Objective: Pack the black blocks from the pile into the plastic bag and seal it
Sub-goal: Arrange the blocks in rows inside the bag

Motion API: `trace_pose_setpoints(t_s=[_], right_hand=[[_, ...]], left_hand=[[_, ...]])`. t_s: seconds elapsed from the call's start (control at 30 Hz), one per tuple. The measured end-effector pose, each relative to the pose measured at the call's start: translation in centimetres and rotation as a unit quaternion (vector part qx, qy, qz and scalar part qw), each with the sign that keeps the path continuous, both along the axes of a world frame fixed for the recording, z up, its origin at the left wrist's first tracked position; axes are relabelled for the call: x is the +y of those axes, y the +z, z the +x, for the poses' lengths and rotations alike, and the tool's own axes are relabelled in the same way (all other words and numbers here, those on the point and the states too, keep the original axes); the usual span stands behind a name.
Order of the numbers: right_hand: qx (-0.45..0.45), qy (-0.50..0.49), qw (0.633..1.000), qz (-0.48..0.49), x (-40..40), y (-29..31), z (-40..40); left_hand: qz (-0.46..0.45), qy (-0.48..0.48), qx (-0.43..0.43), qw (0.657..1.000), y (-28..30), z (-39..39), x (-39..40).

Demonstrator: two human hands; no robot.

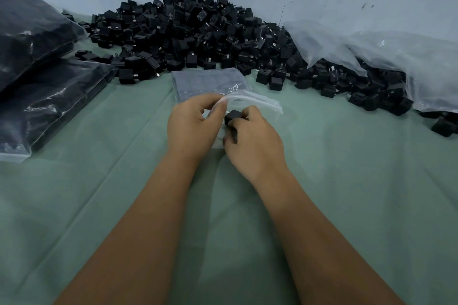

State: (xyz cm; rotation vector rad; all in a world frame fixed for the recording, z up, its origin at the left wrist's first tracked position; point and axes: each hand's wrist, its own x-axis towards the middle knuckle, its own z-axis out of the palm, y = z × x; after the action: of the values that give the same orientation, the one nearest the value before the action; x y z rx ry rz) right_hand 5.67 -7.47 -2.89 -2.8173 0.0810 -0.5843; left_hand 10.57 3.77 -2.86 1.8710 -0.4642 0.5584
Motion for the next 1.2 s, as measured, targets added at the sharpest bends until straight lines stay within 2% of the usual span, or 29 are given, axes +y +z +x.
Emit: trace_pose_setpoints(t_s=[0.3, 0.47, 0.67, 0.8, 0.87, 1.0, 1.13, 1.2], right_hand=[[0.029, -0.013, 0.996, -0.083, 0.6, 0.0, -0.2], [0.056, 0.01, 0.996, -0.072, 0.8, 0.3, 0.0], [0.088, 0.005, 0.989, -0.119, 0.7, 0.3, 0.4], [0.069, -0.002, 0.988, -0.142, 0.6, 0.1, 0.1], [0.066, 0.001, 0.987, -0.144, 0.3, 0.1, -0.1], [0.064, 0.011, 0.993, -0.095, -0.2, 0.5, -0.3], [0.042, 0.017, 0.996, -0.08, -0.2, 0.3, -0.5], [0.056, 0.02, 0.996, -0.072, -0.2, 0.2, -0.4]], left_hand=[[0.084, -0.042, -0.048, 0.994, 0.5, -0.6, 0.2], [0.124, -0.042, -0.061, 0.99, 0.6, -0.6, 0.2], [0.157, -0.098, 0.034, 0.982, 0.3, 0.1, 0.7], [0.18, -0.099, 0.069, 0.976, 0.0, 0.6, 1.2], [0.141, -0.109, 0.077, 0.981, 0.0, 0.6, 1.3], [-0.08, -0.145, 0.107, 0.98, 0.6, 0.3, 1.6], [-0.207, 0.003, 0.176, 0.962, 1.0, 0.9, 1.8], [-0.224, 0.087, 0.207, 0.948, 0.8, 1.4, 2.0]])
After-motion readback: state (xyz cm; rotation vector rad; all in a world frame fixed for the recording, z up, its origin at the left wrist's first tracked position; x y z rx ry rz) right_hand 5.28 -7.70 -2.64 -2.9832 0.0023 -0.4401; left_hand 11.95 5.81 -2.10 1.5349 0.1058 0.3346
